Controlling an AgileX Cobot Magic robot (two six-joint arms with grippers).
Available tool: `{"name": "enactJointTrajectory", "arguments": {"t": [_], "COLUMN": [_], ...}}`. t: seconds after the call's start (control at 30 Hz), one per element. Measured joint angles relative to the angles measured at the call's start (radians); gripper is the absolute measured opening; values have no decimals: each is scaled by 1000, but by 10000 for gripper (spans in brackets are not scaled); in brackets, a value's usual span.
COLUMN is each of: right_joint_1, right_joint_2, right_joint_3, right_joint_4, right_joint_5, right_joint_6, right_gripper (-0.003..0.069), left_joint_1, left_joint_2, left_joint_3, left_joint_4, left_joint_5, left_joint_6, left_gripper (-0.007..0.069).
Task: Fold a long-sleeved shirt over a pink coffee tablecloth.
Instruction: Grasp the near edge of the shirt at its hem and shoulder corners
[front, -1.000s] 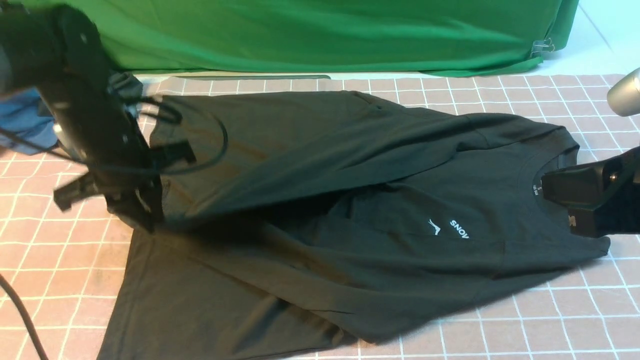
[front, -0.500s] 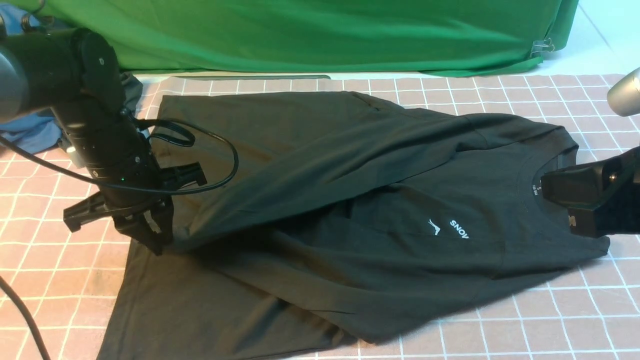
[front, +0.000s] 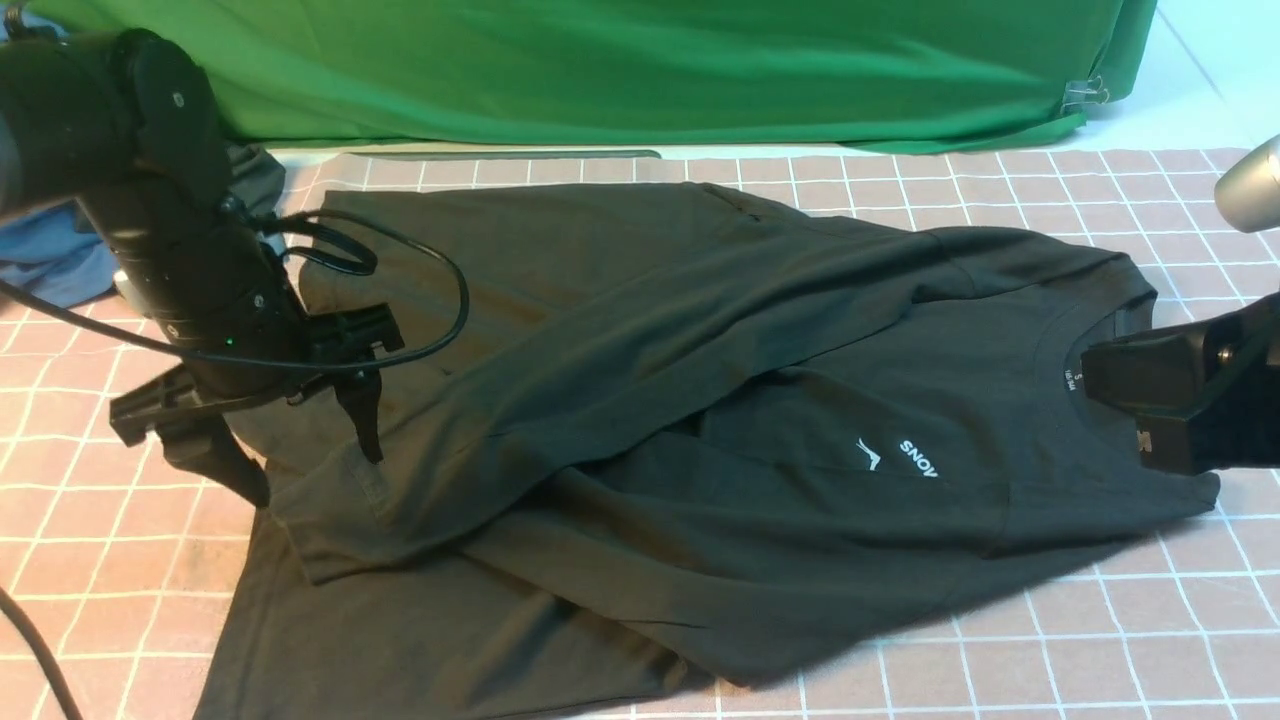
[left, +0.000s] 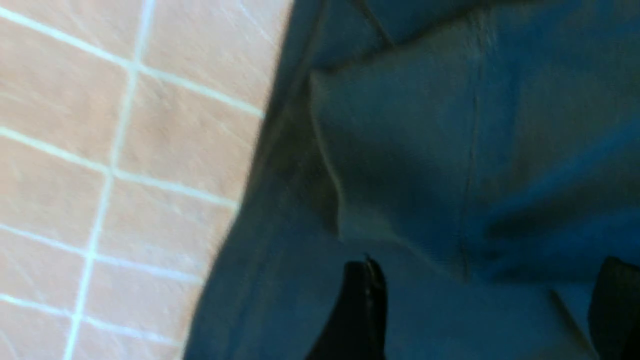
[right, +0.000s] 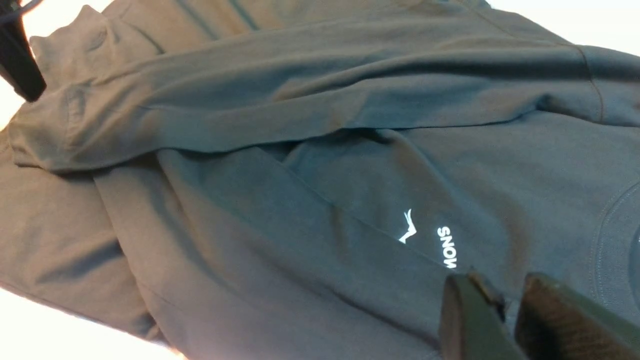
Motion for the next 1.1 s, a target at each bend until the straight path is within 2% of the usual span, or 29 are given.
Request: {"name": "enactJointTrajectory", "arguments": {"t": [0.1,0.17,0.23,0.33,0.4,0.43,0.53,0.7,0.8,0.9,1.03,1.1], "right_joint_1": [0,0,0,-19,-51,-67,-125,-220,-231,-202,-75,-4], "right_joint_2": [0,0,0,5,19,30,68,174,248,339,449,506], "right_joint_3": [0,0,0,-27,-73,-96,-168,-226,-227,-228,-228,-228], "right_joint_4": [0,0,-8,-42,-70,-80,-98,-105,-106,-79,-99,-143], "right_joint_5": [0,0,11,92,178,215,329,494,555,606,578,532], "right_joint_6": [0,0,0,10,20,22,23,23,23,23,23,23], "right_gripper": [192,195,195,160,107,78,38,38,39,70,258,377], "left_joint_1": [0,0,0,0,0,0,0,0,0,0,0,0], "left_joint_2": [3,5,4,-3,-25,-42,-102,-266,-351,-467,-600,-652], "left_joint_3": [0,0,0,0,0,0,0,15,62,164,330,401], "left_joint_4": [22,25,26,53,69,70,65,36,9,-28,-82,-90], "left_joint_5": [-25,-30,-10,10,12,13,10,-1,-29,-84,-185,-233], "left_joint_6": [-25,-24,0,43,49,52,61,70,71,71,71,72], "left_gripper": [565,510,395,148,55,34,15,13,13,13,13,13]}}
